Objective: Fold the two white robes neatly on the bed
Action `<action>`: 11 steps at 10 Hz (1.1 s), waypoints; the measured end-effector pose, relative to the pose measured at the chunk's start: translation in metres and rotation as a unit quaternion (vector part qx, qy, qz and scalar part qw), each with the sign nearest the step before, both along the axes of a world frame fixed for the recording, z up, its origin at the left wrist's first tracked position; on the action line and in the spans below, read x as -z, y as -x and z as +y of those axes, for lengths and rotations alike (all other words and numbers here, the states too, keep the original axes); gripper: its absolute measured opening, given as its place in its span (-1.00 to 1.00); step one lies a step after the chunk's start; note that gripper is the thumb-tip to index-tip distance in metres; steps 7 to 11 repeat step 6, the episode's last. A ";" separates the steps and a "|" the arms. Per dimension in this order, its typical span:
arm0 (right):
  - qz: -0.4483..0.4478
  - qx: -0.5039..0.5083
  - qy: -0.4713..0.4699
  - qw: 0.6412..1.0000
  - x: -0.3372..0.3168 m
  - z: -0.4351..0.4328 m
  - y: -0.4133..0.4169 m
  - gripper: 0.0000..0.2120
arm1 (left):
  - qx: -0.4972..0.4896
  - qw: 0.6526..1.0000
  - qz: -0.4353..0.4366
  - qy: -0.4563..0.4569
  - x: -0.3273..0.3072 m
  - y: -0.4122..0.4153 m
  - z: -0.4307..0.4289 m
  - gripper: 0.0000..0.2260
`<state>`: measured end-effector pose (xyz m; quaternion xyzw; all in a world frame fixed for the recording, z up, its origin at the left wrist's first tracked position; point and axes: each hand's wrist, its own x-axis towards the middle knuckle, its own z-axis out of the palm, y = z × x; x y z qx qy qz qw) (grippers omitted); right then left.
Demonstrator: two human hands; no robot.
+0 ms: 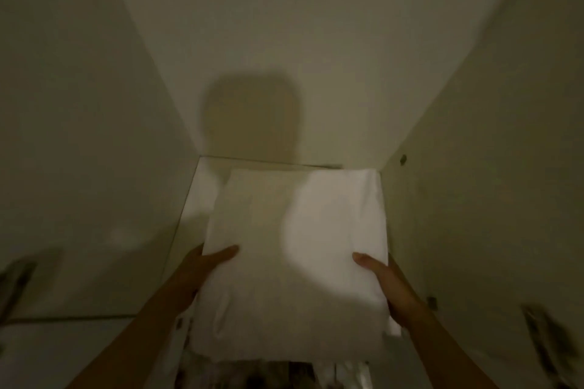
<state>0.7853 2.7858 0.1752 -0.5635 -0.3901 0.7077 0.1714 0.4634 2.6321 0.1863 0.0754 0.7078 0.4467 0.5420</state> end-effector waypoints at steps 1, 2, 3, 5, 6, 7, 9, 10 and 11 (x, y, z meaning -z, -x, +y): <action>-0.014 -0.016 -0.007 1.000 0.064 0.068 0.029 -0.24 | 0.008 0.999 0.052 -0.007 0.053 0.026 0.063 -0.43; -0.056 -0.041 0.005 0.998 0.109 0.098 0.041 -0.11 | 0.045 0.990 0.129 0.027 0.099 0.039 0.099 -0.32; -0.112 -0.085 0.046 0.989 0.125 0.094 0.045 -0.26 | 0.118 0.955 0.235 0.134 0.122 0.044 0.107 -0.15; -0.262 -0.181 -0.065 0.946 0.093 0.078 0.054 0.03 | 0.187 0.896 0.362 0.174 0.088 0.041 0.093 -0.20; -0.310 -0.232 -0.201 0.900 0.048 0.075 0.060 0.10 | 0.236 0.870 0.412 0.132 0.036 0.033 0.078 -0.26; -0.310 -0.232 -0.201 0.900 0.048 0.075 0.060 0.10 | 0.236 0.870 0.412 0.132 0.036 0.033 0.078 -0.26; -0.310 -0.232 -0.201 0.900 0.048 0.075 0.060 0.10 | 0.236 0.870 0.412 0.132 0.036 0.033 0.078 -0.26; -0.310 -0.232 -0.201 0.900 0.048 0.075 0.060 0.10 | 0.236 0.870 0.412 0.132 0.036 0.033 0.078 -0.26; -0.310 -0.232 -0.201 0.900 0.048 0.075 0.060 0.10 | 0.236 0.870 0.412 0.132 0.036 0.033 0.078 -0.26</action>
